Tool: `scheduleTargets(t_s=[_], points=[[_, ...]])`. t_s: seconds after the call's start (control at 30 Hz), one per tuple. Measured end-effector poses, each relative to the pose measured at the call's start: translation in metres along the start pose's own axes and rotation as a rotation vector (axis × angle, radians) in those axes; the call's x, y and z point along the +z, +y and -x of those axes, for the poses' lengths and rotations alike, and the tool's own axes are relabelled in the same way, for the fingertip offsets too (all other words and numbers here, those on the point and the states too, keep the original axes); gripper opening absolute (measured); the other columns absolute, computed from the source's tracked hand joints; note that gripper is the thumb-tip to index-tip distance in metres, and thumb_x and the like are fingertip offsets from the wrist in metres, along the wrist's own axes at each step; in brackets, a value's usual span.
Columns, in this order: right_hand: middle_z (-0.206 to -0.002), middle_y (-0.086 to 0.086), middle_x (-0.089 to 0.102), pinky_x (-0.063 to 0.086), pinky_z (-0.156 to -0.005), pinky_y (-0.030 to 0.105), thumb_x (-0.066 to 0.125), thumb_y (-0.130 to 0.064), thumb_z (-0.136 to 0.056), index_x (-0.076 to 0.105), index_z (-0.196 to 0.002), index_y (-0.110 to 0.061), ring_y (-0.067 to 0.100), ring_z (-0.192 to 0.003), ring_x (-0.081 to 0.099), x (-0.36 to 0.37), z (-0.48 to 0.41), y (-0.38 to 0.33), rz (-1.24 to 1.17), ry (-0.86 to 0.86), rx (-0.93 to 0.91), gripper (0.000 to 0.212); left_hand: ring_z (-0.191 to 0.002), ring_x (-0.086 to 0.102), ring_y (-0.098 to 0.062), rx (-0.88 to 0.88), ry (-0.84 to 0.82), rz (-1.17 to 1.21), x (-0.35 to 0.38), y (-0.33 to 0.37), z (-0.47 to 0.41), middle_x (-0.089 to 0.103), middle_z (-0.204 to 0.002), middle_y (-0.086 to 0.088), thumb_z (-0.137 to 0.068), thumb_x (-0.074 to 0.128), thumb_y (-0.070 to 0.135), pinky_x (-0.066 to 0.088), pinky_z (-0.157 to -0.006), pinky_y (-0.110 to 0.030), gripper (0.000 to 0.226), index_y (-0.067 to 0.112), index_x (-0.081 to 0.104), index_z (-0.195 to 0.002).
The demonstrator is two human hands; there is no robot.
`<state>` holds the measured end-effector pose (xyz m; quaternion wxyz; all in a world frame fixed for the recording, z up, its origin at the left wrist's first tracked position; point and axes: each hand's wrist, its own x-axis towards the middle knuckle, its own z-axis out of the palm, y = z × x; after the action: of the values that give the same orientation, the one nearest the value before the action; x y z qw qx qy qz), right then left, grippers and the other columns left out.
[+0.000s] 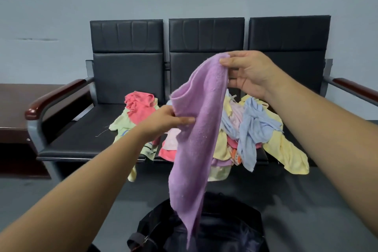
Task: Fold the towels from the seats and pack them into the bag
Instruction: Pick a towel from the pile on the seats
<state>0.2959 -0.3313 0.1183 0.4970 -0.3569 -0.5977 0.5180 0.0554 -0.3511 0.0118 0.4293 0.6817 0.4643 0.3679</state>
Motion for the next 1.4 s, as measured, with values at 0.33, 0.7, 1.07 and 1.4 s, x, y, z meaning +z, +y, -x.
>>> scheduleTargets(t_s=[0.33, 0.7, 1.07, 1.4], points=[[-0.116, 0.016, 0.071, 0.063, -0.066, 0.029, 0.062, 0.001, -0.095, 0.065, -0.122, 0.004, 0.02, -0.092, 0.071, -0.028, -0.014, 0.063, -0.179, 0.163, 0.424, 0.026, -0.11, 0.069, -0.024, -0.154, -0.066, 0.894, 0.023, -0.014, 0.006, 0.071, -0.119, -0.013, -0.094, 0.06, 0.02, 0.056, -0.097, -0.037, 0.027, 0.011, 0.076, -0.113], [-0.13, 0.017, 0.064, 0.047, -0.109, 0.047, 0.073, -0.016, -0.087, 0.067, -0.128, -0.004, 0.031, -0.12, 0.062, -0.013, 0.03, 0.161, -0.367, -0.255, 0.511, 0.043, -0.12, 0.063, -0.032, -0.14, 0.066, 1.282, 0.035, -0.031, -0.028, 0.063, -0.127, -0.022, -0.102, 0.052, 0.026, 0.046, -0.109, -0.046, 0.028, 0.002, 0.064, -0.114], [-0.103, 0.019, 0.073, 0.061, -0.087, 0.042, 0.074, -0.003, -0.086, 0.068, -0.113, 0.003, 0.029, -0.095, 0.073, 0.008, 0.0, 0.152, -0.409, 0.108, 0.405, 0.029, -0.114, 0.066, -0.034, -0.324, -0.174, 0.557, 0.045, -0.099, -0.008, 0.07, -0.119, -0.02, -0.072, 0.082, 0.018, 0.053, -0.1, -0.046, 0.039, 0.006, 0.076, -0.108], [-0.114, 0.017, 0.068, 0.051, -0.104, 0.049, 0.087, -0.018, -0.073, 0.065, -0.125, -0.001, 0.032, -0.109, 0.063, -0.002, 0.028, 0.216, -0.395, -0.257, 0.519, 0.059, -0.106, 0.068, -0.031, -0.294, 0.043, 1.245, 0.042, -0.098, -0.029, 0.07, -0.108, -0.017, -0.094, 0.056, 0.022, 0.05, -0.1, -0.044, 0.025, 0.005, 0.075, -0.092]])
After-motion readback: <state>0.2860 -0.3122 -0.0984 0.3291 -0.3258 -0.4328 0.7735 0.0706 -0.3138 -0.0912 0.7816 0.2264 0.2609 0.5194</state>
